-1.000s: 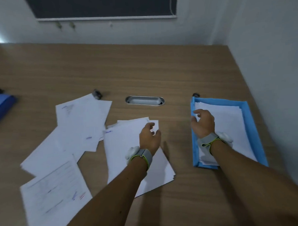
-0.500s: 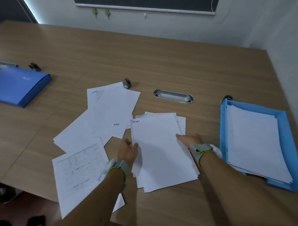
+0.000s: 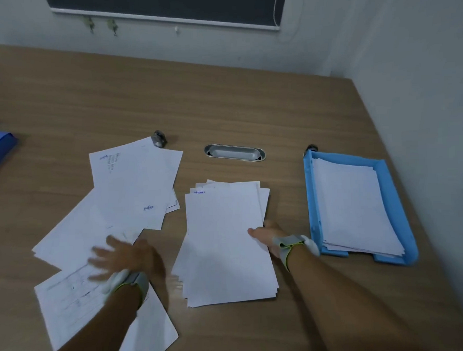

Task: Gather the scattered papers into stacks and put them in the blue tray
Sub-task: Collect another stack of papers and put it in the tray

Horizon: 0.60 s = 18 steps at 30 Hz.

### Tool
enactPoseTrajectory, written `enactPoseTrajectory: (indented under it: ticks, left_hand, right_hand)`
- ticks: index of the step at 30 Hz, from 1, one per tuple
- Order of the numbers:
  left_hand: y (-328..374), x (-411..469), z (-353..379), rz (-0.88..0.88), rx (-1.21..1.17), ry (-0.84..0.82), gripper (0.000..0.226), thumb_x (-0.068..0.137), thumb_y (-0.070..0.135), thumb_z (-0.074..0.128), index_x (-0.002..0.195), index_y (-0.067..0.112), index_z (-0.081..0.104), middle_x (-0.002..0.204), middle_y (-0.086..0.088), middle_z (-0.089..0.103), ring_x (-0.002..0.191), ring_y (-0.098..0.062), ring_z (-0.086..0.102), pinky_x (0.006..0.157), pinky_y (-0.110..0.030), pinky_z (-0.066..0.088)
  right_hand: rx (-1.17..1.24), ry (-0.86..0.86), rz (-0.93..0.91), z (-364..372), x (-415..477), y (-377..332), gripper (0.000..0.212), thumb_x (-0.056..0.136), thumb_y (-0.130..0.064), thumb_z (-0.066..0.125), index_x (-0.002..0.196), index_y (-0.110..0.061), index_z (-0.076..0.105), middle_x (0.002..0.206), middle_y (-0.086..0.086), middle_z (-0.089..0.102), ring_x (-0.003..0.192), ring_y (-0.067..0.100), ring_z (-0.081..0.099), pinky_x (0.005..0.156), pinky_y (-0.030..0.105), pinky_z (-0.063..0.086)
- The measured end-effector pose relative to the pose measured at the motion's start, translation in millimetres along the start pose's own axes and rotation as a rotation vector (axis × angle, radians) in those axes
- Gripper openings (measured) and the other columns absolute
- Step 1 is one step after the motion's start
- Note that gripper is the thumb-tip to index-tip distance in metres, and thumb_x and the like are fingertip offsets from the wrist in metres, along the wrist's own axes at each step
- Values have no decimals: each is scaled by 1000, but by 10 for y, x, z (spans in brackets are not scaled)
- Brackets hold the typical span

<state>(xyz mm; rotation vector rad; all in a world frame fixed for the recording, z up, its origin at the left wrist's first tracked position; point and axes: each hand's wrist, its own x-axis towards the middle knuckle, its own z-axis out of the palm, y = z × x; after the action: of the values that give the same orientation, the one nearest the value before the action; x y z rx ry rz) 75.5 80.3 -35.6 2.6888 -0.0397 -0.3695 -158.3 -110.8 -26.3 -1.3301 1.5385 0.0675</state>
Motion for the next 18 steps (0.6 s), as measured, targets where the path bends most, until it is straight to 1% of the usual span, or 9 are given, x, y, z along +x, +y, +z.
enactPoseTrajectory:
  ticks: [1, 3, 6, 9, 11, 12, 14, 16, 18]
  left_hand:
    - [-99, 0, 1, -63, 66, -67, 71, 88, 40, 54, 142, -4, 39, 150, -36, 31, 140, -56, 30, 114, -71, 24]
    - [-169, -82, 49, -219, 48, -132, 76, 96, 42, 55, 153, 0, 28, 163, -31, 8, 151, -54, 6, 117, -74, 6]
    - [0, -325, 177, -81, 140, -200, 73, 100, 49, 45, 160, 13, 22, 169, -18, -3, 155, -41, -6, 119, -70, 7]
    - [284, -450, 336, 98, 158, -326, 64, 104, 50, 34, 158, 16, 27, 169, -17, 4, 155, -39, 3, 122, -61, 11]
    - [484, -493, 406, 239, 77, -378, 57, 105, 43, 34, 152, 11, 38, 162, -22, 26, 150, -40, 24, 121, -53, 23]
    - [561, -498, 404, 310, -14, -390, 53, 106, 38, 36, 149, 7, 42, 156, -23, 37, 146, -39, 33, 119, -49, 28]
    - [601, -477, 334, 411, -163, -381, 46, 106, 28, 40, 146, 5, 47, 153, -20, 45, 144, -36, 39, 119, -44, 31]
    - [488, -352, 214, 415, -109, -297, 42, 104, 28, 44, 143, 12, 50, 151, -15, 46, 140, -35, 43, 115, -46, 37]
    - [295, -189, 85, 341, 65, -240, 41, 98, 30, 51, 136, 16, 52, 143, -15, 48, 132, -37, 47, 107, -50, 44]
  right_hand:
    - [18, 20, -24, -7, -21, 32, 54, 95, -24, 58, 140, -1, 39, 144, 14, 45, 129, 31, 46, 104, 33, 39]
    - [77, 27, -77, -25, -63, 94, 56, 95, -19, 57, 144, -5, 35, 148, 10, 41, 134, 29, 41, 105, 33, 35]
    - [131, 45, -137, -96, -98, 183, 53, 95, -17, 58, 144, -9, 39, 146, 5, 44, 133, 26, 42, 105, 32, 36]
    - [96, 120, -130, -206, -101, 261, 45, 93, -21, 60, 136, -13, 49, 122, 0, 59, 110, 20, 54, 86, 24, 39]
    - [110, 133, -99, -293, -87, 340, 43, 92, -23, 60, 133, -14, 51, 107, -6, 61, 95, 17, 57, 76, 22, 44]
    - [124, 134, -76, -317, -78, 377, 46, 92, -24, 60, 136, -14, 49, 112, -3, 62, 100, 20, 59, 79, 23, 46]
    - [158, 172, -33, -371, -73, 448, 53, 93, -27, 60, 141, -13, 43, 136, 5, 53, 123, 26, 51, 102, 34, 41]
    - [237, 165, -28, -392, -65, 491, 54, 93, -26, 61, 141, -13, 42, 141, 7, 49, 128, 28, 47, 111, 43, 36]
    - [304, 151, -53, -427, -52, 498, 48, 92, -23, 62, 137, -14, 48, 135, 6, 55, 121, 28, 52, 108, 47, 40]
